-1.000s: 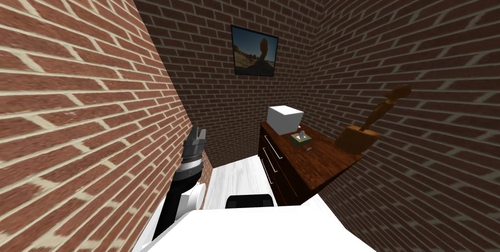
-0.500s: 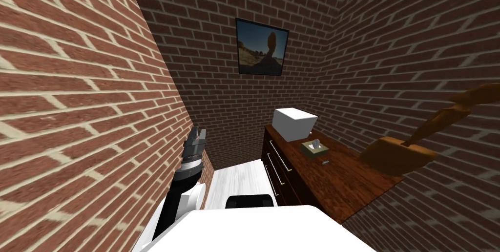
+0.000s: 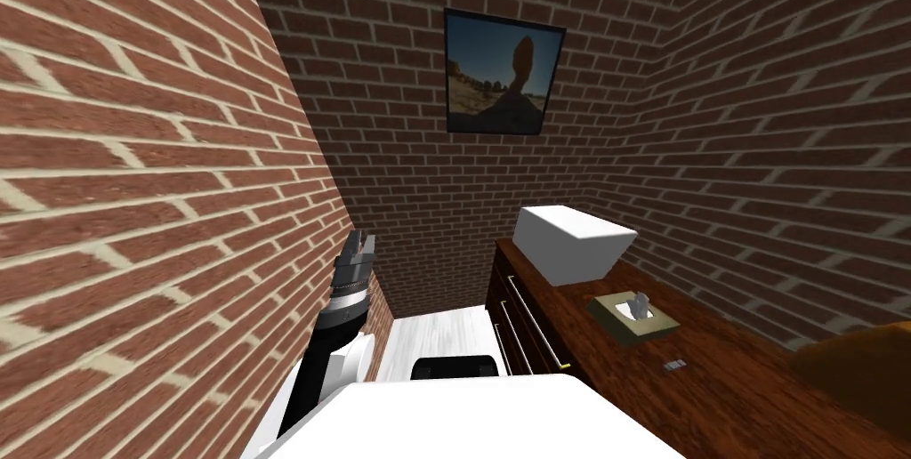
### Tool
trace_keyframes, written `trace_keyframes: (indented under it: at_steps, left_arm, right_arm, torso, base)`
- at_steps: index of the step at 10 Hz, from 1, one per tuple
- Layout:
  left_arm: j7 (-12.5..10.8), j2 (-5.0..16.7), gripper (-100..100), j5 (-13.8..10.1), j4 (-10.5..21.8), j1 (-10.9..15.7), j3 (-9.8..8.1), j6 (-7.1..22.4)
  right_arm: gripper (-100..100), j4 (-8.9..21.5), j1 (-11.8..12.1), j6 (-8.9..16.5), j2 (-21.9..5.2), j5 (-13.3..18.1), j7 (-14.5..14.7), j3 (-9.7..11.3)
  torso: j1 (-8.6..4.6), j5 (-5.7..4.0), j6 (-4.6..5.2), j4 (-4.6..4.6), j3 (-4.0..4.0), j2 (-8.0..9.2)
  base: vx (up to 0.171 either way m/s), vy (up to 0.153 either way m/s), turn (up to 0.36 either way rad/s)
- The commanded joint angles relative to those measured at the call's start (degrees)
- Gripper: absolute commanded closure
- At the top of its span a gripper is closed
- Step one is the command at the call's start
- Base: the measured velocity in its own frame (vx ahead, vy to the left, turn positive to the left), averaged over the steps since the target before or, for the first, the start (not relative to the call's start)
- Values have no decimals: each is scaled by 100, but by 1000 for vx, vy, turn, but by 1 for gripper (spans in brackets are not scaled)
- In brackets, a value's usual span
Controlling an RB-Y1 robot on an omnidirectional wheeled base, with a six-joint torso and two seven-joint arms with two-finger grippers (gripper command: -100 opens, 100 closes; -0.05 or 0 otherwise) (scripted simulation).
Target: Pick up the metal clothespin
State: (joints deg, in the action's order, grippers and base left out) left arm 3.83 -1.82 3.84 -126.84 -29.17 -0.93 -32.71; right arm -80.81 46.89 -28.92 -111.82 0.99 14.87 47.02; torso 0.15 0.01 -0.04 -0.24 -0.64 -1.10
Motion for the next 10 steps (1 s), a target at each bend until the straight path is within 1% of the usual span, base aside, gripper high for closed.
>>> trace_keyframes:
  at_steps: [1,3,4,5,6,7,8,10]
  left_arm:
    - [0,0,0,0,0,0,0,0]
    - [0,0,0,0,0,-1,-1,0]
    - [0,0,0,0,0,0,0,0]
    - [0,0,0,0,0,0,0,0]
    - [0,0,0,0,0,1,0,0]
    - [0,0,0,0,0,2,0,0]
    - [0,-1,0,0,0,5,1,1]
    - [0,0,0,0,1,7,1,1]
  right_arm:
    - [-100,79,-102,-148,-90,-106,-4,73]
    - [-100,90,-210,-250,-99,-156,-38,102]
    - [-100,81,-263,-298,-81,-178,-53,108]
    - [-100,96,-230,-277,-91,-174,-43,106]
    - [0,90,-236,-285,-96,-189,-29,110]
    - [-100,67,-228,-245,-53,-255,-205,139]
    - [-100,44,-220,-205,-9,-323,-379,171]
    - [-100,-3,-205,-126,78,-459,-727,233]
  torso:
    - [0,0,0,0,0,0]
    - [-9,-3,2,-3,-7,-12]
    - [6,0,4,0,0,3]
    - [6,1,5,5,13,26]
    - [6,1,11,14,36,66]
    - [8,1,12,22,54,95]
    - [1,-2,-7,30,72,125]
    - [-21,-11,-10,46,106,183]
  base:
    - [307,-19,223]
    - [279,-12,145]
    - [187,-3,108]
    - [75,-11,28]
    - [17,-2,1]
    - [-86,-24,344]
    - [-204,-34,504]
    - [-271,-67,435]
